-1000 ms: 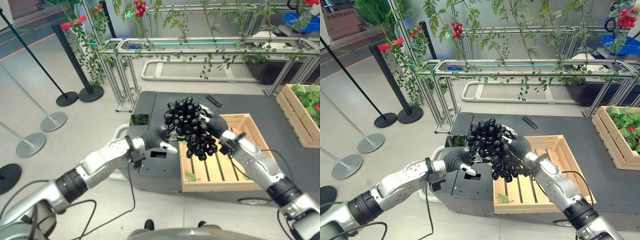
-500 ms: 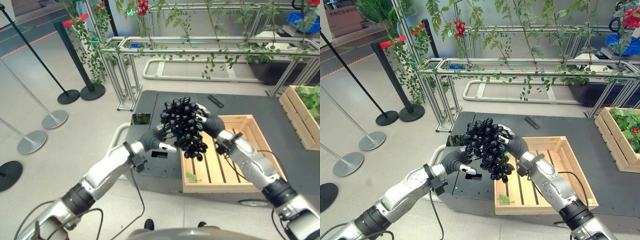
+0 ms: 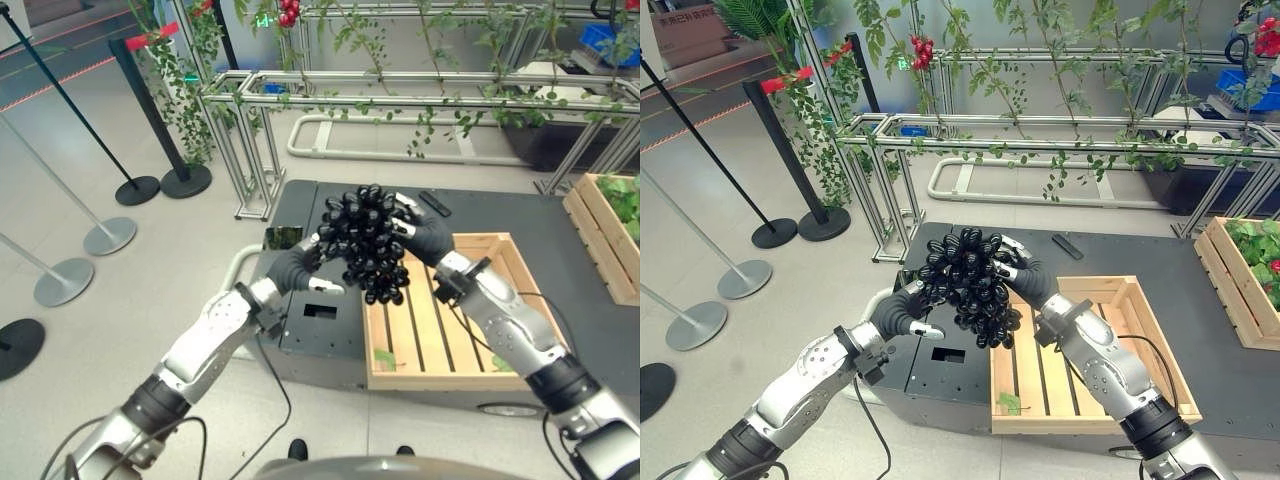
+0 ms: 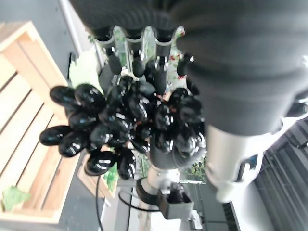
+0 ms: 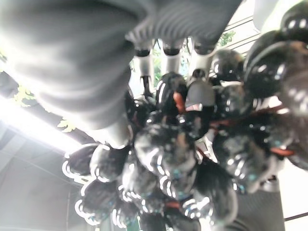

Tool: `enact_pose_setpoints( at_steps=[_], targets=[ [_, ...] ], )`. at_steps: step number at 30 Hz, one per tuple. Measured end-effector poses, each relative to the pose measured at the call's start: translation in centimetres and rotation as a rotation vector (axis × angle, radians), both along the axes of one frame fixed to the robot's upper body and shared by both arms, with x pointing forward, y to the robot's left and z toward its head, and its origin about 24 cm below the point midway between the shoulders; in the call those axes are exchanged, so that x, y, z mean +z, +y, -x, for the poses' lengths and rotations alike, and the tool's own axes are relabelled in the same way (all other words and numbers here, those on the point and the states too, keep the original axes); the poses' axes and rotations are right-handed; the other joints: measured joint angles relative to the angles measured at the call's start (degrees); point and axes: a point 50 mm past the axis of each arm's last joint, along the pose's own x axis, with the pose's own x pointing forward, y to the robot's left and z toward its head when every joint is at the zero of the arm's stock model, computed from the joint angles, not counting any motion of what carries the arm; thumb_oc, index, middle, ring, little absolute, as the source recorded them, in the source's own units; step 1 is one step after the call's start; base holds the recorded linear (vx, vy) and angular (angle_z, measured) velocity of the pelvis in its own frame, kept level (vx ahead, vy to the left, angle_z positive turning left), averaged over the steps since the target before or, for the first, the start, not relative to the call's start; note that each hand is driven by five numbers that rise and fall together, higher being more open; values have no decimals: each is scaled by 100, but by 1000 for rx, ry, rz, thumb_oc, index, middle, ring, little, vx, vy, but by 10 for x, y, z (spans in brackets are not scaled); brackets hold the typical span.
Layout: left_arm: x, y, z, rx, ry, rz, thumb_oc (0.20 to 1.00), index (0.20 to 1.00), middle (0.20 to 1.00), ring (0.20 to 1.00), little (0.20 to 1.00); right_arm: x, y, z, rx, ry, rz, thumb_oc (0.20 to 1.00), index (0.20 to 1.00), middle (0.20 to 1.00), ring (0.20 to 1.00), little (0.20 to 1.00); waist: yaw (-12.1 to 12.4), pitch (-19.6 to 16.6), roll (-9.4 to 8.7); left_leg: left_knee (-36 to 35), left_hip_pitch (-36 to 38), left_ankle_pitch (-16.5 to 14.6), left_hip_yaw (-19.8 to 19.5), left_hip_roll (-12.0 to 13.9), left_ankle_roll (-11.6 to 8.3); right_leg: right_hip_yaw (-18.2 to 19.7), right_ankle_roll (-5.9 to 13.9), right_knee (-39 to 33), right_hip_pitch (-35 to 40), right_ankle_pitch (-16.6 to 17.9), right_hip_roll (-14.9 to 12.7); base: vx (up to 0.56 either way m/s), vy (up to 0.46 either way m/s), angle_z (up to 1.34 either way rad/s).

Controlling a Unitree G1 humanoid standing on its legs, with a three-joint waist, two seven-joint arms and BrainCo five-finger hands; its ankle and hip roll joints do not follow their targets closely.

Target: Pick up the fruits from the basket on one side to the basket on the other side

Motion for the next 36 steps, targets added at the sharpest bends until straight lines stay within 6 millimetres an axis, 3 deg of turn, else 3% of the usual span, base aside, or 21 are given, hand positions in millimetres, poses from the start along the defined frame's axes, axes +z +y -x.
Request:
enact_pose_setpoints(
  at_steps=[9, 21, 36],
  targets=[
    [-8, 9, 4, 80, -15, -27, 1000, 1000, 1000, 1000, 1000, 10, 3, 1, 7, -44, -9, 200, 200, 200, 200, 200, 5, 22, -112, -73, 79, -1, 8, -2, 1, 4, 15, -148, 100, 39, 15, 3, -1, -1],
    [-6, 11, 3, 170, -91, -56, 1000, 1000, 1000, 1000, 1000, 43, 13, -2, 48, -180, -35, 200, 200, 200, 200, 200, 11, 49, -179, -119, 86, -3, 95, 5, -2, 87, -7, -268, 102, 113, 53, 4, -5, -2],
    [-11, 24, 6, 328, -117, -49, 1000, 1000, 1000, 1000, 1000, 45, 15, 0, 55, -191, -40, 200, 200, 200, 200, 200, 16, 64, -236, -121, 150, -35, 105, 7, -14, 81, -11, -349, 188, 125, 78, 0, -3, -1]
  ],
)
